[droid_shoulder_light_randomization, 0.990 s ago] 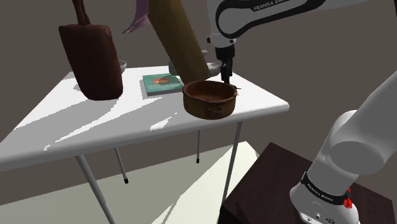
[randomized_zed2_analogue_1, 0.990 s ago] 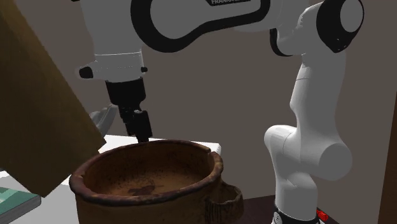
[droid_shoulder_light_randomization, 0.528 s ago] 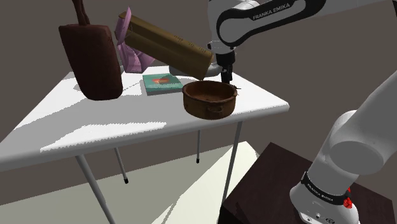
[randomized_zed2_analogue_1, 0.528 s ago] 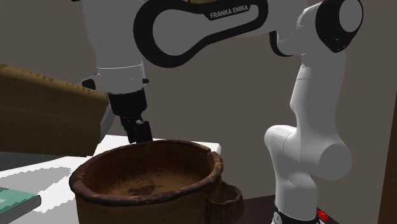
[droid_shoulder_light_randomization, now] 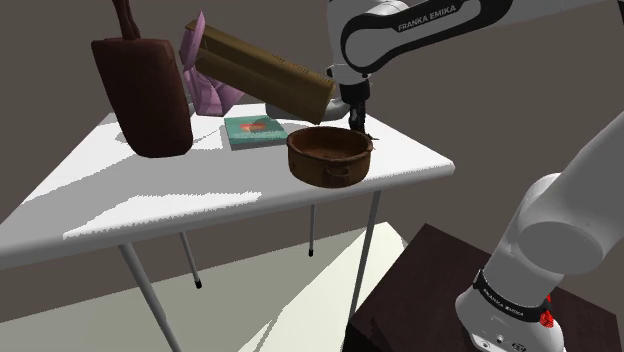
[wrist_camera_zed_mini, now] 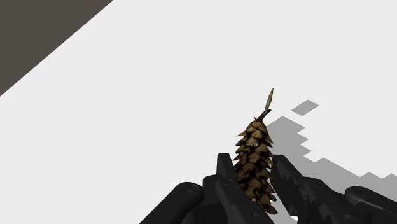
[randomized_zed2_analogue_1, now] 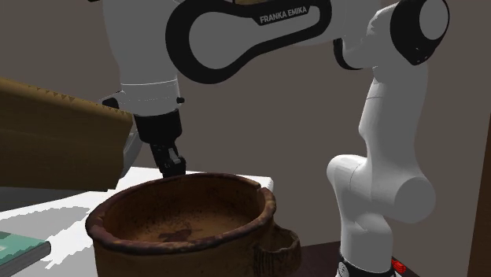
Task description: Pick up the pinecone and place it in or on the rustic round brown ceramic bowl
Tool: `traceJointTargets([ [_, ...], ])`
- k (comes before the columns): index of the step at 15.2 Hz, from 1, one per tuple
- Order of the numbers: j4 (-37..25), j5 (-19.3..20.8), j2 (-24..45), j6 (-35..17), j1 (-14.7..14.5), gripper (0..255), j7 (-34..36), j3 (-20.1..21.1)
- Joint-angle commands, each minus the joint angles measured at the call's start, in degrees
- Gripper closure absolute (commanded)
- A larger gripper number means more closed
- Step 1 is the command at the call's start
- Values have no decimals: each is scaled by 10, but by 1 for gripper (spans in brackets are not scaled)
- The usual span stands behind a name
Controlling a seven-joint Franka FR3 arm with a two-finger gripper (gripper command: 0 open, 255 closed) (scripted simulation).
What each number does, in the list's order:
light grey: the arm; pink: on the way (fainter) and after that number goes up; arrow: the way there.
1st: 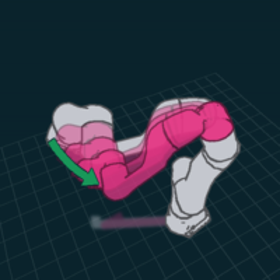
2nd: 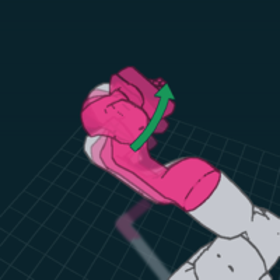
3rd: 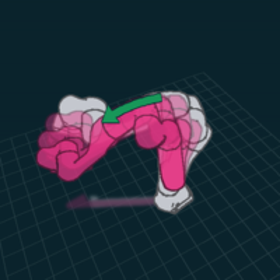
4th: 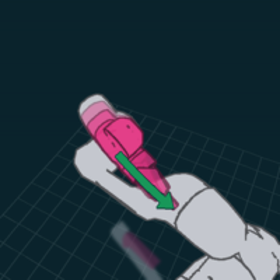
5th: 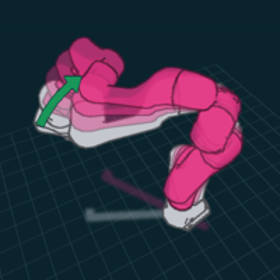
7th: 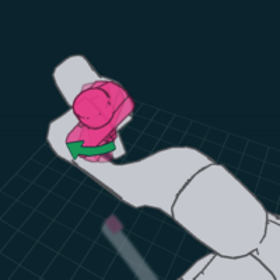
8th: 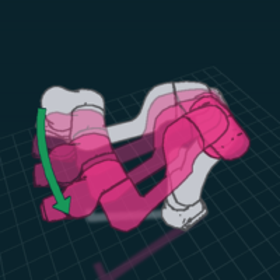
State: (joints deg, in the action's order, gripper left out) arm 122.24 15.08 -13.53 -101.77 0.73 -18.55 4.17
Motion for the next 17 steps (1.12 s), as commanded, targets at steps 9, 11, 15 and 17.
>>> traceJointTargets([
  [9, -20, -2, -2, 21, -1, 255, -6, 1],
  [11, -34, -2, -3, 36, -1, 255, -9, 1],
  [15, -63, -4, -4, 66, -1, 255, -17, 2],
  [17, -79, -4, -4, 81, -1, 255, -20, 2],
])
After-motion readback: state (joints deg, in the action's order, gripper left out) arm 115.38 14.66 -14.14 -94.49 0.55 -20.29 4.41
